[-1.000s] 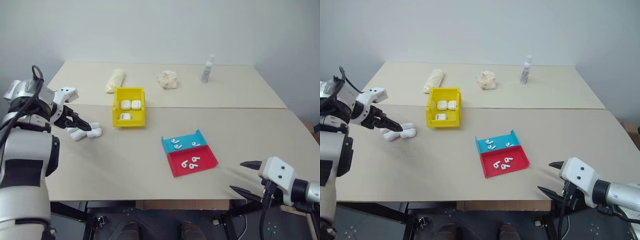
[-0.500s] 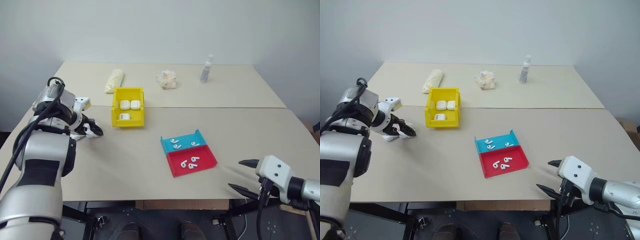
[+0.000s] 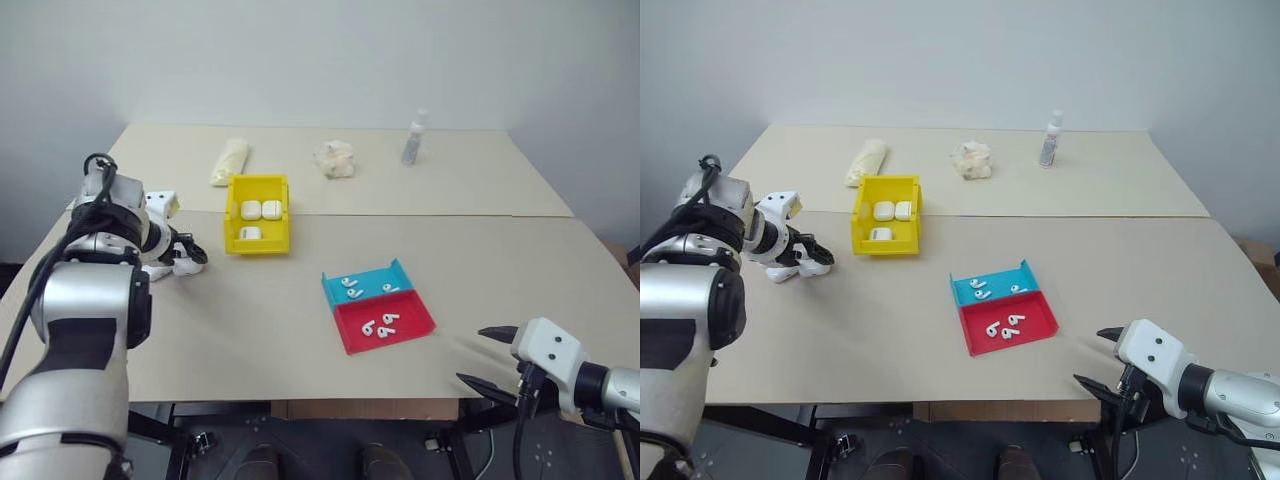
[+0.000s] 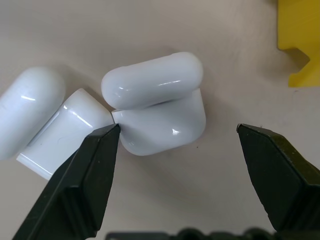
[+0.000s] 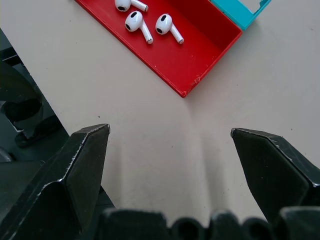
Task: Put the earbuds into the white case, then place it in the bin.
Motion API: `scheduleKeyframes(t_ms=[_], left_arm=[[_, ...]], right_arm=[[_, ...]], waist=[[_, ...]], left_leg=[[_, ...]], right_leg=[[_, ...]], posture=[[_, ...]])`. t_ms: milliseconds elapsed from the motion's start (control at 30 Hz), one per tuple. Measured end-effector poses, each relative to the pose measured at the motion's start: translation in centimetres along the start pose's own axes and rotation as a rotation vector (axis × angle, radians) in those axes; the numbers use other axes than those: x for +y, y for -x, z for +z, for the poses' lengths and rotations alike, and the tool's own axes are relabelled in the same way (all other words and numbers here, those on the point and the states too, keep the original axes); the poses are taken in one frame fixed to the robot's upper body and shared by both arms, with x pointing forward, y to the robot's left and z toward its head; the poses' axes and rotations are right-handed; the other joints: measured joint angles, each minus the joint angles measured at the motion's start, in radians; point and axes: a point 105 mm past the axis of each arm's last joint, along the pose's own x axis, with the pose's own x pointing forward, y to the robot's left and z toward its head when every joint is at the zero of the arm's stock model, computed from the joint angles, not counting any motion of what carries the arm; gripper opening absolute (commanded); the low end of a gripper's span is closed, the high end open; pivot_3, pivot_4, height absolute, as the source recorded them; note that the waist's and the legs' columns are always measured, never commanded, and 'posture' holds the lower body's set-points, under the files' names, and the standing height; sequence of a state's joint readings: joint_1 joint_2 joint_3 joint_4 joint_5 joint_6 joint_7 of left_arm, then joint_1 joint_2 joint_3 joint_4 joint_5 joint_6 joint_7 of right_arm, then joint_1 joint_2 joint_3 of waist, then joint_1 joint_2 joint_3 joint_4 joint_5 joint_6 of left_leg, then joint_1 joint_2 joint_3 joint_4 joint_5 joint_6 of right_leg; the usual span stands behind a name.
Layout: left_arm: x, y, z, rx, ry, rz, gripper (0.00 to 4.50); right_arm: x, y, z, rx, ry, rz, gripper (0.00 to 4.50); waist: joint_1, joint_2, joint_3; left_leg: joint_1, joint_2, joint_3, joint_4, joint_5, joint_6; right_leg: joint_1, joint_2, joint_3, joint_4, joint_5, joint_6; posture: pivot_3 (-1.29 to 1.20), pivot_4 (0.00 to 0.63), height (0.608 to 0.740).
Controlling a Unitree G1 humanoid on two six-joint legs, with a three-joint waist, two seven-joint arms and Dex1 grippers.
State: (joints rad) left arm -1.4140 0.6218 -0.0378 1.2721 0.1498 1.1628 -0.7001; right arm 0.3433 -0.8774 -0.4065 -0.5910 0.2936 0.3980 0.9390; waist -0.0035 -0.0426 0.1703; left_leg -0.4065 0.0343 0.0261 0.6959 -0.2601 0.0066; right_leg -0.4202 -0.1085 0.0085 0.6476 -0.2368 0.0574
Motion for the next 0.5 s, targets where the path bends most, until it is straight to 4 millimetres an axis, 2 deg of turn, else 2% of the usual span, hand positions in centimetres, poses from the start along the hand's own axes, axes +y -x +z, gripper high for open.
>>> scheduleKeyframes(t_ms=[500], left_arm=[[-0.07, -0.96, 0.1, -0.039, 0.05, 0.025, 4.04]], right_arm=[[-0.11, 0.03, -0.06, 0.002, -0.002, -0.018, 4.5]], waist=[[0.001, 0.0, 0.0]], left_leg=[[0.0, 0.0, 0.0, 0.0, 0.0, 0.0]], right_leg=[[0.0, 0.0, 0.0, 0.0, 0.0, 0.0]], posture=[[0.0, 0.15, 0.74]])
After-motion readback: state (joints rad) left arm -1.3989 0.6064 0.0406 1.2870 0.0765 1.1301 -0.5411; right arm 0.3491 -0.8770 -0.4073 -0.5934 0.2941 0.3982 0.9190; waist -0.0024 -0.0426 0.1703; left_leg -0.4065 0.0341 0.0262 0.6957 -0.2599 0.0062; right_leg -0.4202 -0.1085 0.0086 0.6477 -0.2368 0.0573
